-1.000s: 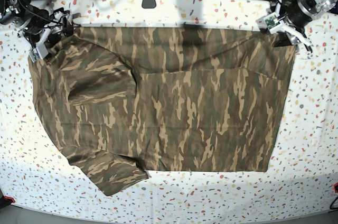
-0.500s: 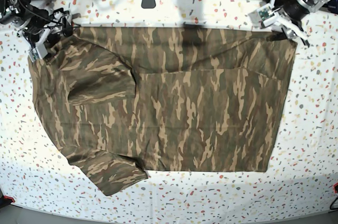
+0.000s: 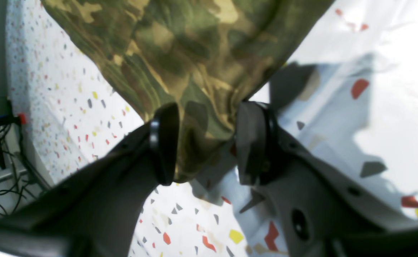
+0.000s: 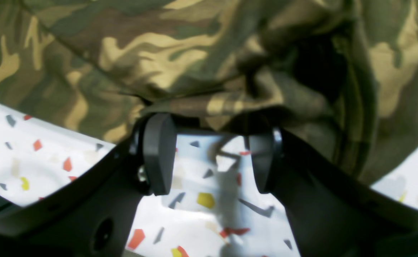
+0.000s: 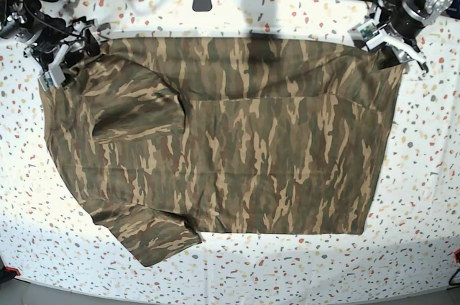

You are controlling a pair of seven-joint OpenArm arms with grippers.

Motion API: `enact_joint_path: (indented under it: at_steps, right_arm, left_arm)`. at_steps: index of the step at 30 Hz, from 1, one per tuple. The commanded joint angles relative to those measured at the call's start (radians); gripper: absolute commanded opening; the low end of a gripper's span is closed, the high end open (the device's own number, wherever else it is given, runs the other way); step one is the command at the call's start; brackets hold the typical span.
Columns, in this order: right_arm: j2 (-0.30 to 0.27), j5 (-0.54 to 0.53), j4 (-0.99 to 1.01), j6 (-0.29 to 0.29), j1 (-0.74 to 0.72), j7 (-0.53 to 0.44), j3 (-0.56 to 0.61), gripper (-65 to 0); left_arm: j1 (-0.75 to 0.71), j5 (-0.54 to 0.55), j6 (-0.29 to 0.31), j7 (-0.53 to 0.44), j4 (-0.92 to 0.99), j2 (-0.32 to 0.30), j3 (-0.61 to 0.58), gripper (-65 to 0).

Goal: Fold the T-shirt properly
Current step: 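Regrasp the shirt edge with the right gripper and pull it outward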

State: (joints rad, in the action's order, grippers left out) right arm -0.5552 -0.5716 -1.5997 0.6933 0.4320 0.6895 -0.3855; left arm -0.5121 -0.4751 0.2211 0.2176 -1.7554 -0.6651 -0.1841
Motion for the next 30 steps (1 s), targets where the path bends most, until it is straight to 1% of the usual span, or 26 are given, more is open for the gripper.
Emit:
enact_joint_path:
  at_steps: [1,6,8,10,12,13,16,19,20,21,23,25,28,30]
  right_arm:
    - [-0.018,-0.009,-0.013,0.005,-0.005,-0.014,-0.009,-32.5]
    - [-0.019,-0.009,-0.013,0.005,-0.005,-0.013,-0.009,-32.5]
    - [-0.018,-0.009,-0.013,0.005,-0.005,-0.013,-0.009,-32.5]
    - [-0.018,-0.009,-0.013,0.005,-0.005,-0.011,-0.009,-32.5]
    - [-0.018,-0.009,-0.013,0.005,-0.005,-0.011,-0.009,-32.5]
    - [-0.018,-0.010,-0.013,0.005,-0.005,-0.011,-0.009,-32.5]
    - [-0.019,-0.009,-0.013,0.005,-0.004,-0.012,-0.009,-32.5]
    - [-0.025,-0.008,-0.021,0.005,-0.005,-0.012,-0.009,-32.5]
    - [-0.030,-0.002,-0.035,0.005,-0.003,-0.008,-0.009,-32.5]
    - [-0.038,0.025,-0.057,0.005,-0.003,-0.007,-0.009,-32.5]
    - [-0.069,0.107,-0.128,0.005,0.002,-0.007,-0.005,-32.5]
    - [-0.118,0.154,-0.219,0.005,0.017,-0.007,-0.005,-32.5]
    - [-0.209,0.153,-0.364,0.005,0.067,0.011,-0.005,-32.5]
    - [-0.264,0.154,-0.447,0.005,0.107,0.058,-0.001,-32.5]
  left_arm:
    - [0.000,-0.007,-0.011,-0.006,-0.011,-0.014,0.005,-39.7]
    - [0.000,-0.003,-0.008,-0.008,-0.011,-0.014,-0.018,-39.7]
    - [0.000,-0.003,-0.008,-0.010,-0.011,-0.014,-0.032,-42.1]
    - [0.000,-0.003,-0.008,-0.011,-0.011,-0.014,-0.051,-49.9]
    - [0.000,-0.003,-0.009,-0.018,-0.011,-0.014,-0.068,-61.5]
    - [0.000,0.005,-0.010,-0.018,-0.011,-0.014,-0.073,-65.0]
    - [-0.001,0.040,-0.010,0.027,-0.011,-0.014,-0.079,-65.0]
    - [0.000,0.038,-0.011,0.097,-0.011,-0.014,-0.079,-65.0]
    - [0.000,0.038,-0.011,0.105,-0.011,-0.014,-0.079,-65.0]
    - [-0.001,0.039,-0.011,0.104,-0.011,-0.014,-0.079,-65.0]
    - [-0.001,0.042,-0.011,0.095,-0.011,-0.014,-0.079,-65.0]
    - [0.000,0.042,-0.011,0.095,-0.011,-0.014,-0.079,-65.0]
    - [0.000,0.042,-0.011,0.073,-0.011,-0.014,-0.079,-65.0]
    - [0.000,0.042,-0.011,0.068,-0.011,-0.014,-0.079,-65.0]
